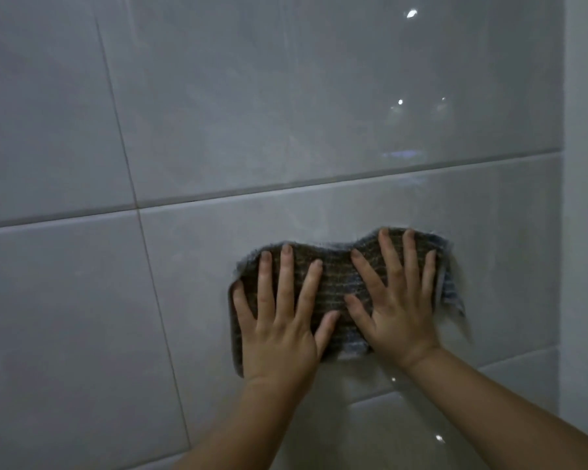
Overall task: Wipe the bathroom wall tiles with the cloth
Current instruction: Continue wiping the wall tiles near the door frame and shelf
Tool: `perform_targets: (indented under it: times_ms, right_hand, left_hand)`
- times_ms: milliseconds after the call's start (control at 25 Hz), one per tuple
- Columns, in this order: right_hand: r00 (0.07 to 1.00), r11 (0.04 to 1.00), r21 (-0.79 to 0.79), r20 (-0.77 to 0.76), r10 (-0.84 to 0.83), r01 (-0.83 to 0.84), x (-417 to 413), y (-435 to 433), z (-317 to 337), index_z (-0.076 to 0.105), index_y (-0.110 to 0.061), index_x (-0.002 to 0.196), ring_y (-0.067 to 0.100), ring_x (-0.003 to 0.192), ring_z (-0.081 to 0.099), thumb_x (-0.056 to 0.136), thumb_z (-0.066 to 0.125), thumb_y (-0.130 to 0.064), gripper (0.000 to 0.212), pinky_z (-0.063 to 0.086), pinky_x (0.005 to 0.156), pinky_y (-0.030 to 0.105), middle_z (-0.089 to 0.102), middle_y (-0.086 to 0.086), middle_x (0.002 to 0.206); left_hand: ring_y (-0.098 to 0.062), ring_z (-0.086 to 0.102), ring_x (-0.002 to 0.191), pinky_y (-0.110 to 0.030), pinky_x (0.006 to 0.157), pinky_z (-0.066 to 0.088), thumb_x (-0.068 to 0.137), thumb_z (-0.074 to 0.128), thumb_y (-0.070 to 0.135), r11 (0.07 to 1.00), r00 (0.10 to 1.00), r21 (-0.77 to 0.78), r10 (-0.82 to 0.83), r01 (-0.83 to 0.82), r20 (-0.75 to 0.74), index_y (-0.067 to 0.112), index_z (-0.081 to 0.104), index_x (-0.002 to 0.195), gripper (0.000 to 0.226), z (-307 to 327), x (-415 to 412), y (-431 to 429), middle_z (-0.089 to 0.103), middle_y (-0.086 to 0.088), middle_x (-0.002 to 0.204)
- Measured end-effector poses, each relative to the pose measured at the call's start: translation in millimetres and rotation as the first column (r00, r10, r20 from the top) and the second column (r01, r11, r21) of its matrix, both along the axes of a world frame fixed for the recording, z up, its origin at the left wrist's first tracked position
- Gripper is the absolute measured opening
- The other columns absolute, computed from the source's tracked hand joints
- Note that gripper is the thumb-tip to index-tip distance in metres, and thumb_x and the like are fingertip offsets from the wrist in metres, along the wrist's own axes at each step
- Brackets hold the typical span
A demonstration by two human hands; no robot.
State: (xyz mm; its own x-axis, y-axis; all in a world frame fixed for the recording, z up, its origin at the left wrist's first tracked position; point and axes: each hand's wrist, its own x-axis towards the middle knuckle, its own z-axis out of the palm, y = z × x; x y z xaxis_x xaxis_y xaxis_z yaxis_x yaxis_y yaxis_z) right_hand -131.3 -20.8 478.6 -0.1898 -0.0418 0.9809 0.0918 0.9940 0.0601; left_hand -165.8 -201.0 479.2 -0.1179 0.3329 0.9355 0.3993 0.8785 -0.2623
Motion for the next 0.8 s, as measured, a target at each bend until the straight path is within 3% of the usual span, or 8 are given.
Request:
perform_targets:
  times_ms: [160, 440, 600, 720, 800]
  right_hand:
    - [0.997, 0.999, 0.034, 0.075, 0.003, -0.006, 4, 3, -1, 0.028, -0.032, 0.147, 0.040, 0.147, 0.010, 0.096, 0.030, -0.059, 0.058, 0.011, 0.112, 0.068, 0.015, 0.009, 0.159]
    - [0.997, 0.998, -0.062, 0.082, -0.007, 0.012, 11, 54, 91, 0.012, -0.038, 0.152, 0.032, 0.149, -0.005, 0.094, 0.026, -0.062, 0.063, -0.002, 0.116, 0.062, 0.002, 0.005, 0.163]
    - [0.999, 0.991, -0.130, 0.035, -0.029, 0.033, 13, 72, 30, 0.021, -0.030, 0.151, 0.040, 0.147, 0.006, 0.096, 0.029, -0.057, 0.061, 0.008, 0.114, 0.065, 0.013, 0.014, 0.160]
    - [0.991, 0.997, -0.068, 0.131, -0.026, 0.035, 22, 76, -25, 0.015, -0.030, 0.151, 0.042, 0.147, 0.007, 0.097, 0.023, -0.059, 0.061, 0.013, 0.111, 0.068, 0.010, 0.014, 0.160]
    - [0.988, 0.998, -0.055, 0.151, -0.013, 0.022, 24, 84, -19, 0.013, -0.032, 0.150, 0.040, 0.147, 0.004, 0.096, 0.026, -0.060, 0.062, 0.011, 0.112, 0.068, 0.007, 0.012, 0.160]
  left_hand:
    - [-0.035, 0.010, 0.150, -0.060, 0.117, 0.001, 0.094, 0.033, 0.062, 1.000, 1.000, -0.022, 0.013, -0.013, 0.026, 0.027, 0.022, 0.155, 0.071, -1, 5, -2, 0.012, -0.012, 0.164]
    - [-0.036, 0.008, 0.151, -0.061, 0.116, 0.002, 0.096, 0.031, 0.060, 0.993, 1.000, 0.115, 0.003, -0.004, 0.007, 0.027, 0.021, 0.156, 0.069, 83, 9, 66, 0.012, -0.014, 0.164]
    - [-0.034, 0.007, 0.151, -0.060, 0.117, 0.002, 0.095, 0.036, 0.056, 0.999, 0.999, 0.007, -0.045, 0.045, 0.002, 0.025, 0.023, 0.156, 0.069, 30, 11, 81, 0.013, -0.014, 0.164]
    - [-0.031, -0.001, 0.152, -0.058, 0.118, -0.003, 0.093, 0.038, 0.056, 0.998, 0.999, -0.049, -0.041, 0.042, 0.022, 0.024, 0.025, 0.155, 0.070, -13, 17, 79, 0.013, -0.013, 0.164]
    - [-0.031, -0.001, 0.152, -0.058, 0.117, -0.005, 0.093, 0.037, 0.056, 0.997, 0.999, -0.069, -0.046, 0.046, 0.000, 0.024, 0.027, 0.154, 0.070, -10, 19, 84, 0.015, -0.014, 0.164]
